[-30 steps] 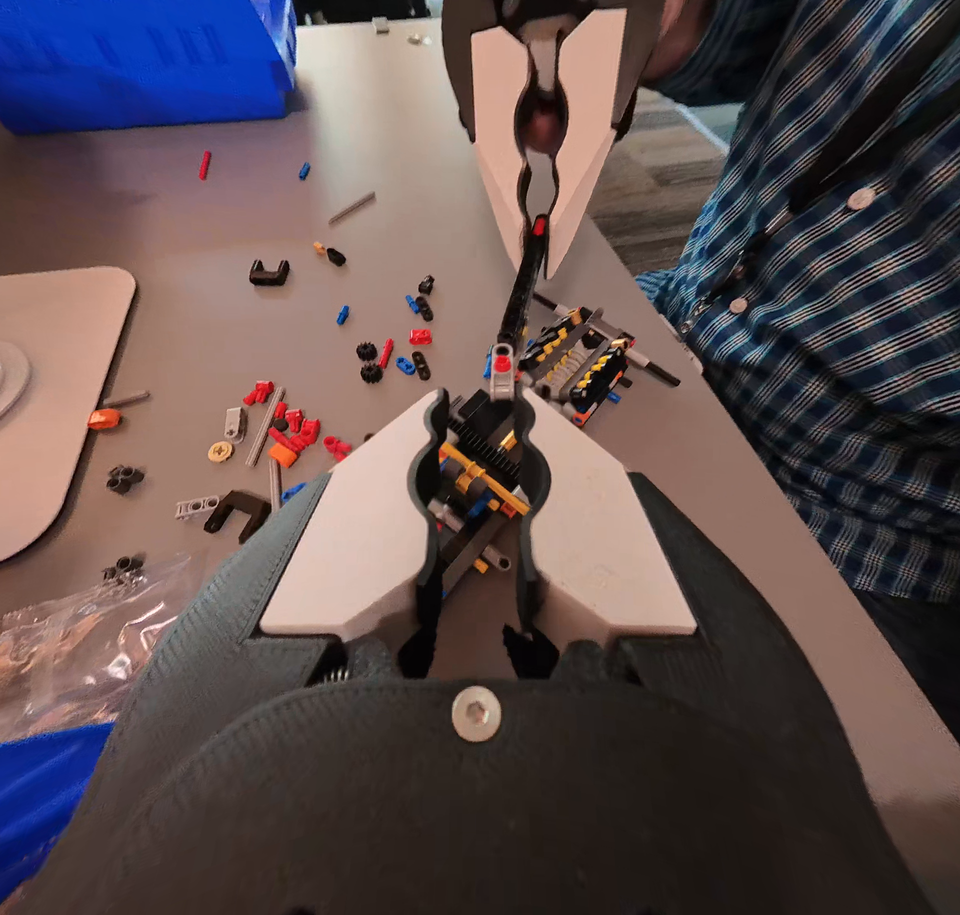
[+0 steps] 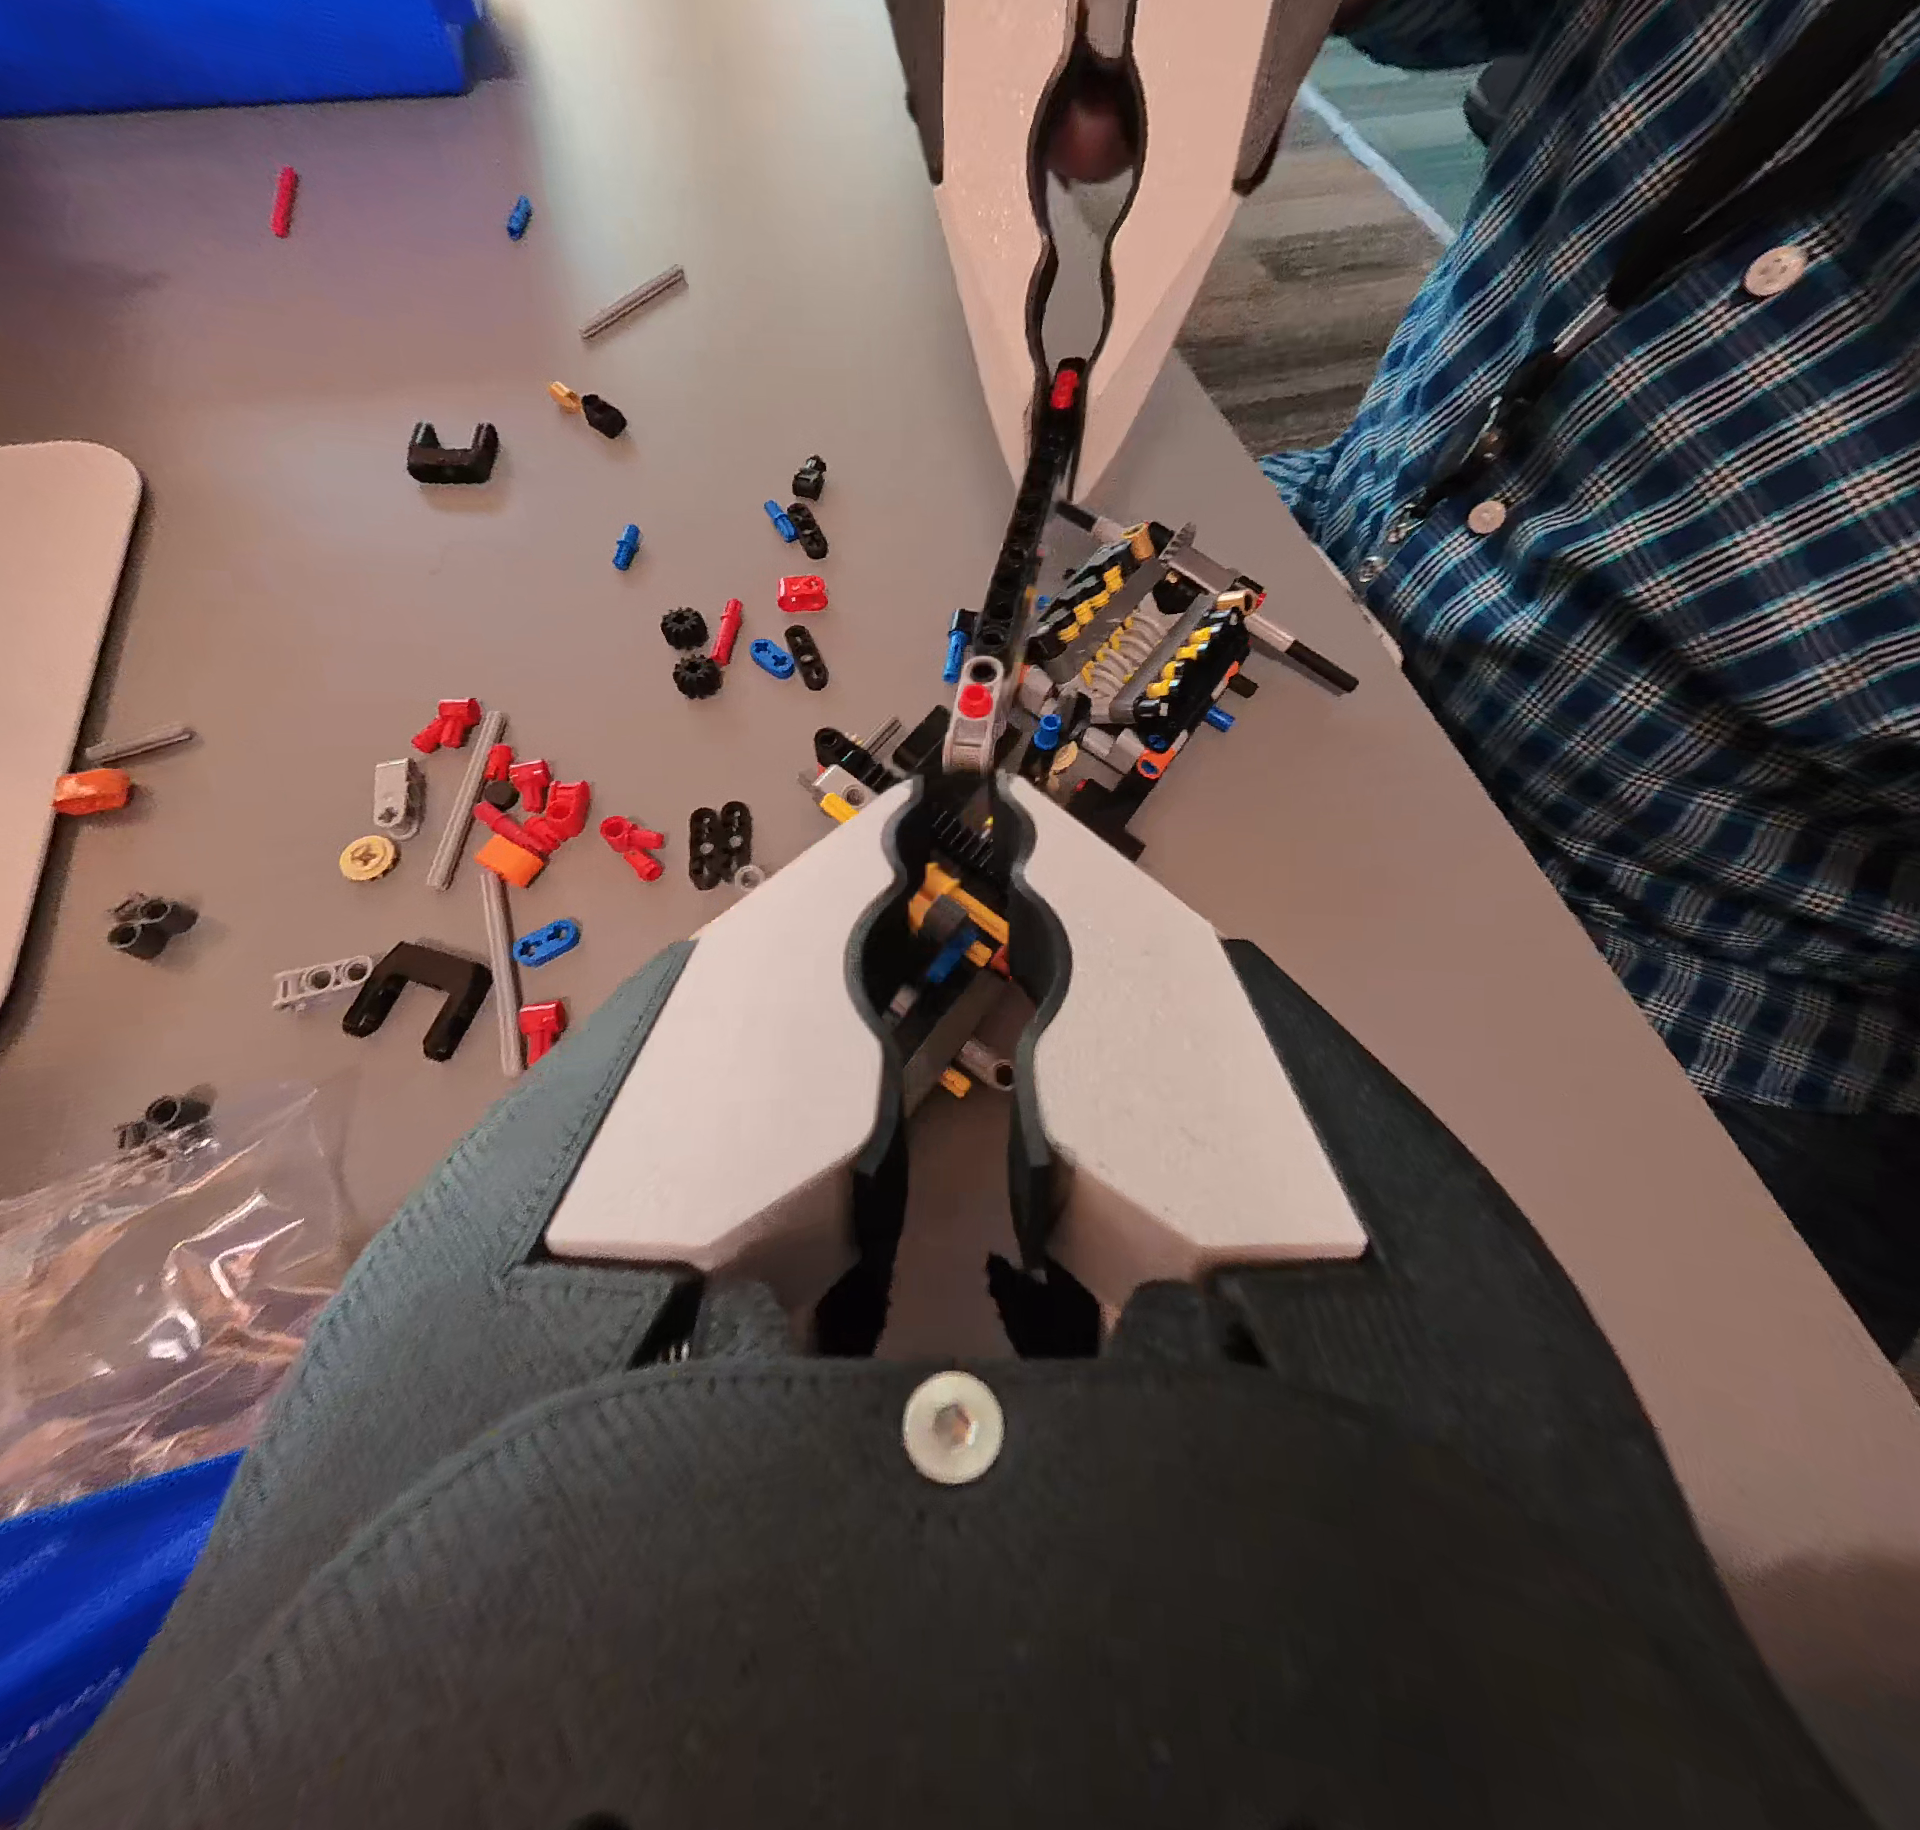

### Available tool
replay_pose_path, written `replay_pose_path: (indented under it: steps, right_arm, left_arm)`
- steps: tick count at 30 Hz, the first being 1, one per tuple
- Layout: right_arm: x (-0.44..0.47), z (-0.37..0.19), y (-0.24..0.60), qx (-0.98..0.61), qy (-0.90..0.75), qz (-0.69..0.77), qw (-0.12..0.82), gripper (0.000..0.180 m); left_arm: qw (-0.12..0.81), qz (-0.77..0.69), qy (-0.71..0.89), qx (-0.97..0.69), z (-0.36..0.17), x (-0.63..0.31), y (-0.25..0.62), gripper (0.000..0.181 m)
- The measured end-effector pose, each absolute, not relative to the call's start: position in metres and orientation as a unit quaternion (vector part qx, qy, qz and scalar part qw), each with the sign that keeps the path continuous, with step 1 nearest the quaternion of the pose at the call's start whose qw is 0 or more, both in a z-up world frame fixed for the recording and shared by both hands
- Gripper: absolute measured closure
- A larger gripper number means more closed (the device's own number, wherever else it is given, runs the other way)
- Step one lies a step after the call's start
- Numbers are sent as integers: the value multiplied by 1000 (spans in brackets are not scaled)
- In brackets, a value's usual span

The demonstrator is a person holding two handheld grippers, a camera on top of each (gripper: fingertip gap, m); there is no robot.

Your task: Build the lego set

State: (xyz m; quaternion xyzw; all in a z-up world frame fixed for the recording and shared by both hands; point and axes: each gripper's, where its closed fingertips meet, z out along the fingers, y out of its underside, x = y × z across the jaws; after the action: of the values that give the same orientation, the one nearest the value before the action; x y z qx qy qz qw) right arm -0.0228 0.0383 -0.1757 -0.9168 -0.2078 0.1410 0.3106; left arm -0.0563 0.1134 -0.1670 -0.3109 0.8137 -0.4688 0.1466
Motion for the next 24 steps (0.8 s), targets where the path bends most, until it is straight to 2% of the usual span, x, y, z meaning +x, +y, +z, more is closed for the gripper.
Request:
replay_pose_path:
  steps: [5,12,24]
  right_arm:
    - [-21,-178,37,-918,-214,131,307,176]
    - [-25,-169,39,-907,-249,121,317,176]
    - [-23,-160,35,-899,-266,131,322,175]
  left_arm:
    - [202,-438,822,-303,-159,-56,110,154]
    - [195,-406,850,-274,-158,-57,96,173]
    - [159,-445,847,-244,-147,-58,89,174]
